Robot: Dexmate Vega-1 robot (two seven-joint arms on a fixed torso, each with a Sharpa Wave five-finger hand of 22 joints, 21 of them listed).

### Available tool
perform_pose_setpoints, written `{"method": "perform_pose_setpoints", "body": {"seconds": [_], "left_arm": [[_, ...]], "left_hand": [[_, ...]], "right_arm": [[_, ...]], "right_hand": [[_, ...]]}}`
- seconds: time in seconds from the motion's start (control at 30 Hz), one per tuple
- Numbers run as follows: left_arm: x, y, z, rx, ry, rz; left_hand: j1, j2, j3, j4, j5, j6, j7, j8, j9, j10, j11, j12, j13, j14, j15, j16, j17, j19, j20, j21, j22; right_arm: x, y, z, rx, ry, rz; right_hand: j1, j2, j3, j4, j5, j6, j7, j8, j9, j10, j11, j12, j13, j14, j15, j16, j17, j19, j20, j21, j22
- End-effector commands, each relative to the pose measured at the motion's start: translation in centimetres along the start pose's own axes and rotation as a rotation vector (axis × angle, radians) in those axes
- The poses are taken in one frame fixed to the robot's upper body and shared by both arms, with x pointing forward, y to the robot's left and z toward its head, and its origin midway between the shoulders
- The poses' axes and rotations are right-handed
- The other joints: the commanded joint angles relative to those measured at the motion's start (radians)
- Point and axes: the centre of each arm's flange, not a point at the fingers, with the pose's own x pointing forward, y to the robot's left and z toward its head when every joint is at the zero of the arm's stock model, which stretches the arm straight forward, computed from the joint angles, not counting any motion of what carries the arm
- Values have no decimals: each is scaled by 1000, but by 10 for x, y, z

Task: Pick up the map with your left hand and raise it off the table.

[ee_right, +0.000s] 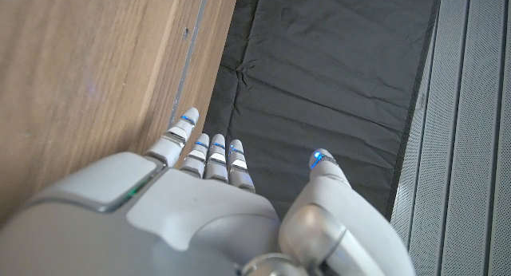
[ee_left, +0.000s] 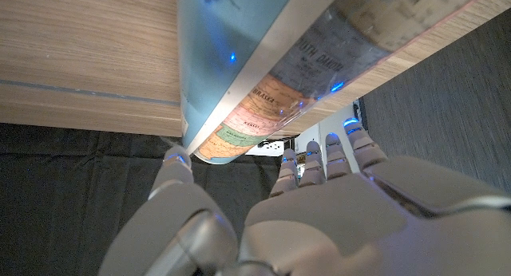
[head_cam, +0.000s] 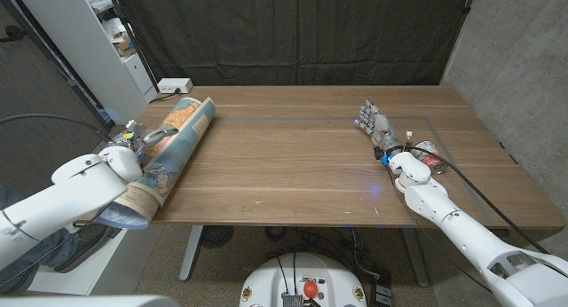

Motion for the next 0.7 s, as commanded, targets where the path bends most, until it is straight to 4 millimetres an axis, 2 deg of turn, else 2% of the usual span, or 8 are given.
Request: {"method": "perform_pose_setpoints", "body": {"seconds": [0.03,0.7], "left_arm": [[3,-7,2,37,14,-13],[11,-22,2,52,59,-64]], "left_hand": [[1,-13,-7,2,10,1,17,1,5,-14,4,-5,1,-9,5,-4,2,11,4,2,4],[7,-16,-14,1,15,3,14,2,5,-19,4,-7,2,-19,5,-8,2,15,5,-2,2]], "right_arm": [[1,0,-3,-1,9,1],[4,-2,-8,-1,15,0]], "right_hand": [[1,4,2,-4,4,10,1,7,3,11,0,9,1,4,3,8,-1,6,6,6,3],[5,7,3,-8,4,17,-4,8,3,19,-2,10,2,8,3,9,-2,7,8,7,3]]}}
